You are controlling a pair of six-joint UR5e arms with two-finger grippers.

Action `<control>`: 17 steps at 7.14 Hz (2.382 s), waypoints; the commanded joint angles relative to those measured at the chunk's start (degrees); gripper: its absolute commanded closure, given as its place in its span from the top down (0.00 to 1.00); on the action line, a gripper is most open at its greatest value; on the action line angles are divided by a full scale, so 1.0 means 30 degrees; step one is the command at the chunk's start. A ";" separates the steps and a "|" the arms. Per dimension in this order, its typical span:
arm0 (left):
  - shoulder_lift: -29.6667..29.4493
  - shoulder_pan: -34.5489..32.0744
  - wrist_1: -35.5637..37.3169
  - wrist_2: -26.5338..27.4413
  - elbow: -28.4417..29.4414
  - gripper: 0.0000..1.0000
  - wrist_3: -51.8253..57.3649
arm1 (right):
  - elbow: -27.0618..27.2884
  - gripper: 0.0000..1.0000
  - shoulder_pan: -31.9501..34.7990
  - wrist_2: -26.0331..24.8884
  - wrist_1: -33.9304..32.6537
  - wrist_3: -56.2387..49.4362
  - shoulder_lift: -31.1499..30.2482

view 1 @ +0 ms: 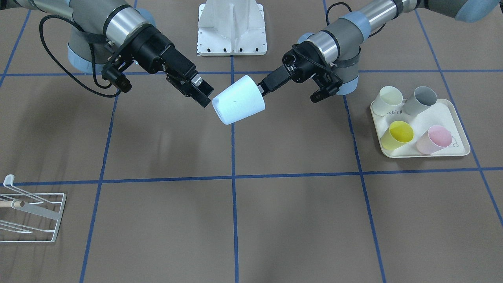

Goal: Transfer IKEA cup to right arm and place on rack

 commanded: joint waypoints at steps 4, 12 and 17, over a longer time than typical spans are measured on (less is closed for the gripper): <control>-0.0479 0.0719 0.0291 0.0937 0.0123 0.00 0.0077 | -0.0090 1.00 -0.0002 -0.0044 0.0000 0.0003 0.0073; -0.1065 0.1159 0.0907 0.1055 0.0093 0.00 0.0458 | -0.0237 1.00 -0.0002 -0.0308 -0.0029 0.0003 0.0073; -0.1065 0.1335 0.1229 0.0881 -0.0052 0.41 0.0458 | -0.0237 0.00 0.0057 -0.0279 0.0000 -0.0055 0.0102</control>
